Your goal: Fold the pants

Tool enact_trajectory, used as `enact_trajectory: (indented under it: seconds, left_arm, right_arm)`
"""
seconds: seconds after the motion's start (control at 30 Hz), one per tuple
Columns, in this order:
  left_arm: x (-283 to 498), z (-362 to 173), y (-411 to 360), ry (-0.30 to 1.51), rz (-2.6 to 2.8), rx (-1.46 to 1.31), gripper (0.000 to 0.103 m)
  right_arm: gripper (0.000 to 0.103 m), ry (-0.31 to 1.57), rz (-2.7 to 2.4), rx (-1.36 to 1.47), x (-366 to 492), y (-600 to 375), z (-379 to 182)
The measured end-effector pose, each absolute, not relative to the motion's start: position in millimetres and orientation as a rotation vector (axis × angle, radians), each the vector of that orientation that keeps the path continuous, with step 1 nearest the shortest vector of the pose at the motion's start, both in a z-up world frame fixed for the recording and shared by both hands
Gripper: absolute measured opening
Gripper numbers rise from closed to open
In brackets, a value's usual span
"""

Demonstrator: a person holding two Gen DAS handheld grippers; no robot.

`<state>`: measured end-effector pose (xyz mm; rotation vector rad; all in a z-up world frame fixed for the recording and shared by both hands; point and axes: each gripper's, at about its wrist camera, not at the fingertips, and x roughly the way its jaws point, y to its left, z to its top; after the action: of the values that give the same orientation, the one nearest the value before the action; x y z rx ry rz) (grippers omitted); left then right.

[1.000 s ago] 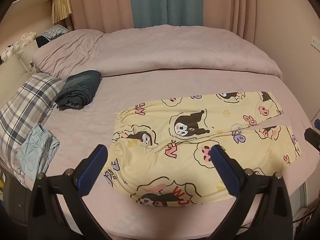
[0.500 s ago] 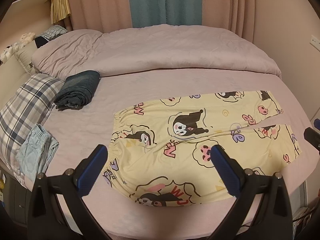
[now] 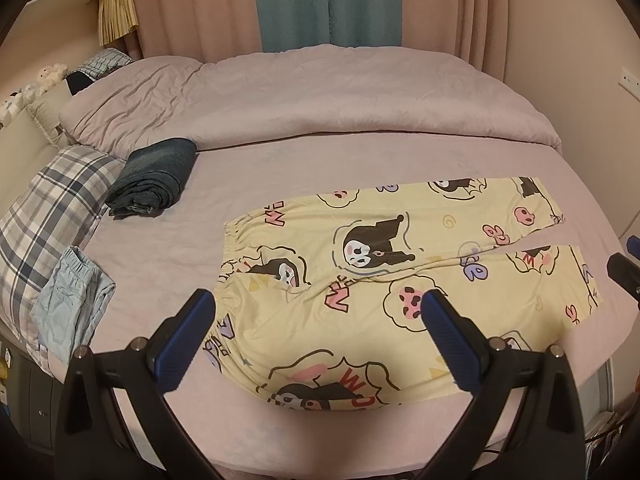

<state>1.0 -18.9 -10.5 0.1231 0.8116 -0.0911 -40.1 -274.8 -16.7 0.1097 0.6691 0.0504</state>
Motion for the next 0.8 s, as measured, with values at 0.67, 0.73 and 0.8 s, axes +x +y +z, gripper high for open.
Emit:
enact_trajectory:
  seconds: [0.67,0.73,0.8]
  left_arm:
    - [3.2,-13.3,-19.0,0.824,-0.096,0.124,0.103]
    - [3.2,-13.4,-18.8,0.824,-0.096,0.123,0.103]
    - [2.9,-13.7,-18.7,0.825,-0.096,0.124,0.103]
  right_arm:
    - [0.103,0.672,0.049,0.110,-40.7,-274.9,-18.2]
    - [0.103,0.673,0.049,0.110,-40.1,-275.2,-18.2]
    - [0.103,0.673,0.050,0.111,-39.5,-275.3,-18.2]
